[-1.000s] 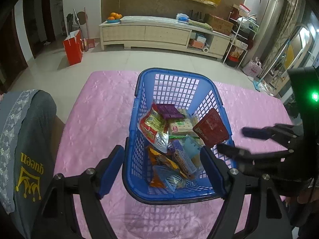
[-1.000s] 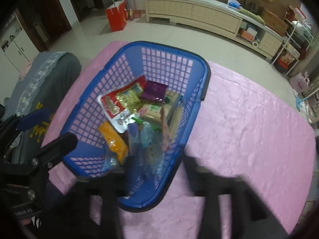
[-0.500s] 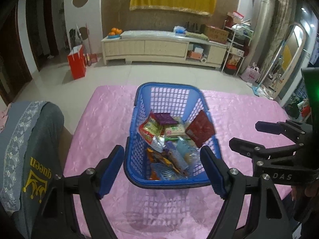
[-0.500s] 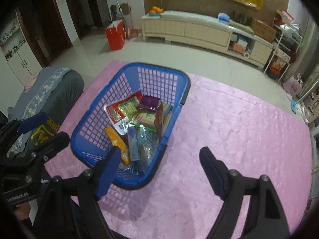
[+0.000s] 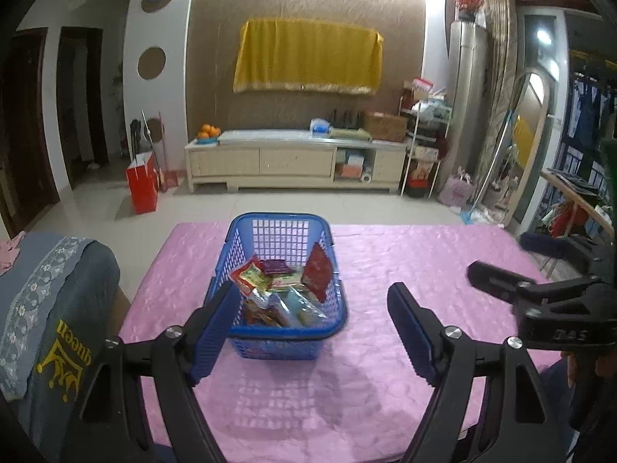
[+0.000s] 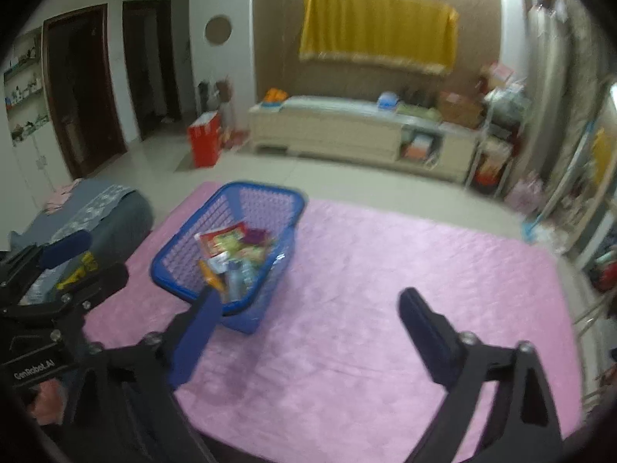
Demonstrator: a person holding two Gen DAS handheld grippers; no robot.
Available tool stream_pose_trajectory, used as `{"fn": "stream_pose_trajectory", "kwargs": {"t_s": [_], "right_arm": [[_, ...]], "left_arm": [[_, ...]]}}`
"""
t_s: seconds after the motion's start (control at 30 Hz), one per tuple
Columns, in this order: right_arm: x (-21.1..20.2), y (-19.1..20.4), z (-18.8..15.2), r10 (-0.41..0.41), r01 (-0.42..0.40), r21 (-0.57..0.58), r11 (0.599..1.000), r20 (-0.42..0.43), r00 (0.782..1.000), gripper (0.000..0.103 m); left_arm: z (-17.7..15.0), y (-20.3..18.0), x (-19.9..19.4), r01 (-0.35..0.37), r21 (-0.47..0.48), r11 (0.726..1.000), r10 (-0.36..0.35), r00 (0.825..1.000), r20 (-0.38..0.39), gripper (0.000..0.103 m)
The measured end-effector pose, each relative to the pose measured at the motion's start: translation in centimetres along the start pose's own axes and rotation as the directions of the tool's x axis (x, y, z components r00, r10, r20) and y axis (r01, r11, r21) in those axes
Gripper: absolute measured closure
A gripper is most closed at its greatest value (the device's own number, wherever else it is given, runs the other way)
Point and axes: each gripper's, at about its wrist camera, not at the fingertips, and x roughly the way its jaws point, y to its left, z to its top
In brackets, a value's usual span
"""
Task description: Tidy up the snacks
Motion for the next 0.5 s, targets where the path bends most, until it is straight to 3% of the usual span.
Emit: {"fn": "stream_pose_trajectory", "kwargs": {"t_s": [0.17,0.23,0.37,0.5], "right_arm": [[-4.1,-0.1,-2.6,-0.101,0.103,-0.018,0.995,0.092,0.991,0.000],[-5.4,0.2,-3.8,-0.121,0.126,-0.036,0.991,0.113,0.986,0.000],[-7.0,0.4,-5.7,-0.137,0.142,-0.029,0.989,0.131,0.982,0.000],[-7.9,-0.4,-6.5,-0.116,0.115,0.016,0.993,0.122,0.986,0.000]], "left_arm": [[-2.3,-1.8,-2.4,0.016,-0.035,0.999,-0.015,0.999,0.042,0.010],[-3.2,-2.6,-3.2,0.018,-0.029,0.999,-0.017,0.999,0.047,0.000],[-4.4,-4.4,-4.6,-0.018,0.032,0.999,0.016,0.998,0.061,0.000],[-5.1,-4.7,-5.8,-0.013,0.033,0.999,0.011,0.998,0.069,0.000]]}}
